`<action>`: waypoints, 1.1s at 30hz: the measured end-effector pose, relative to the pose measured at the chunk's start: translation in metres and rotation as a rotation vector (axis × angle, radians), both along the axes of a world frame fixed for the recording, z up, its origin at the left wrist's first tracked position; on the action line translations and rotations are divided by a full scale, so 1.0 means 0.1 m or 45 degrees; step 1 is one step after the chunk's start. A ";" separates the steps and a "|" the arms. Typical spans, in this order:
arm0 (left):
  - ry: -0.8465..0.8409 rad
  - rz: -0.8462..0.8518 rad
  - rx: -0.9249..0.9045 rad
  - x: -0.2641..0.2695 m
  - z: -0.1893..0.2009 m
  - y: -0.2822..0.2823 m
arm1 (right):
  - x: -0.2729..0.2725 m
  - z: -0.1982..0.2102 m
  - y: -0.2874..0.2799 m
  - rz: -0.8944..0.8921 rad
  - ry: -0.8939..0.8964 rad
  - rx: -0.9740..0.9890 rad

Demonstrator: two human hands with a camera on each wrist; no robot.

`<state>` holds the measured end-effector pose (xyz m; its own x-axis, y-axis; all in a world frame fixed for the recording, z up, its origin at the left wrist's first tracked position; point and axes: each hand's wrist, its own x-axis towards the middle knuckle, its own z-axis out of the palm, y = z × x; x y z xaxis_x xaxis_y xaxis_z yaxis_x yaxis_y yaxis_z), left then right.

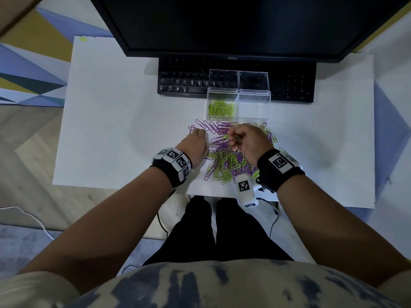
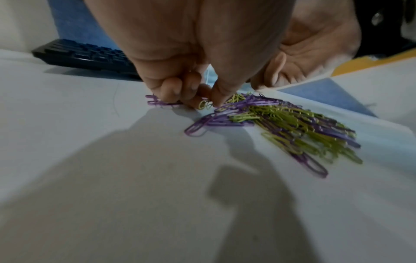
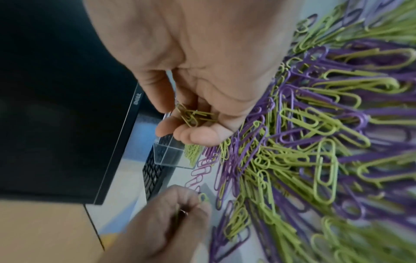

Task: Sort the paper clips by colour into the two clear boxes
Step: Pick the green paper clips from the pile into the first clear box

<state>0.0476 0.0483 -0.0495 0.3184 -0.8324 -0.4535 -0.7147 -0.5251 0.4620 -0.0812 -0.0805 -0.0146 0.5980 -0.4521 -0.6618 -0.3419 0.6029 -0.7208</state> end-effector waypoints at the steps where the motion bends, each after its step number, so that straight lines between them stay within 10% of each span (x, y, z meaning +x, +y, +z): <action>1: 0.054 0.058 -0.073 0.01 0.02 0.01 | 0.02 0.01 0.01 0.091 0.047 -0.105; 16: 1.315 1.362 -0.317 0.24 0.21 0.08 | 0.28 -0.26 0.26 1.203 0.327 -1.383; 25: 0.311 0.344 -0.102 -0.01 0.07 0.15 | 0.24 -0.16 0.13 0.806 0.277 -0.995; 33: 0.061 0.392 -0.100 0.10 0.01 0.18 | 0.09 -0.13 -0.04 0.562 0.373 -0.856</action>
